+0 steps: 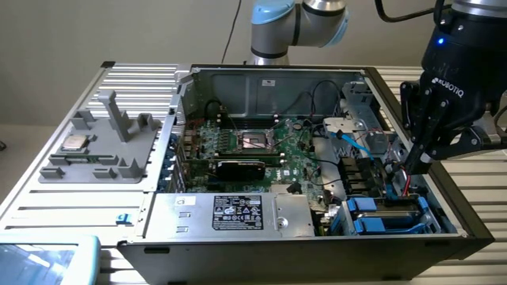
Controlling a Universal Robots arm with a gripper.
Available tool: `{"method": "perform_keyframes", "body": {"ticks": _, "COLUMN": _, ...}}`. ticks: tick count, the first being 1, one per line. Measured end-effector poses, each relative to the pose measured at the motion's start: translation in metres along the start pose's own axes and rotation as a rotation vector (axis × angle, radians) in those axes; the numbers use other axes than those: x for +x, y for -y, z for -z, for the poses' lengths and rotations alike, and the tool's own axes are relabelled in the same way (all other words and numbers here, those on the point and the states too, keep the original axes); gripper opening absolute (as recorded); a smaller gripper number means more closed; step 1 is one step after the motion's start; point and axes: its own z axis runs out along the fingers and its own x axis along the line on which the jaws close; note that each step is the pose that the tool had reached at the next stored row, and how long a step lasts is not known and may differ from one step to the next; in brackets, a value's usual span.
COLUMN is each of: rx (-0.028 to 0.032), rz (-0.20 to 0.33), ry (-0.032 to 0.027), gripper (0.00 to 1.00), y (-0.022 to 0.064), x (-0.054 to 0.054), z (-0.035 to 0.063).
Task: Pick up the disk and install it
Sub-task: 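Insert the second disk wire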
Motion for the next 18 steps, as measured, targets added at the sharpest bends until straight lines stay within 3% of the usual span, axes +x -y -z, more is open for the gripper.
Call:
{"method": "perform_keyframes", "body": {"ticks": 3, "rx": 0.0007, "rz": 0.019, "ry": -0.0007, "gripper": 0.11, "y": 0.0, "x": 0.0, "z": 0.0}}
{"method": "perform_keyframes", "body": {"ticks": 18, "rx": -0.0427, "rz": 0.288, "ry": -0.009, "gripper": 0.11, "y": 0.0, "x": 0.0, "z": 0.0}}
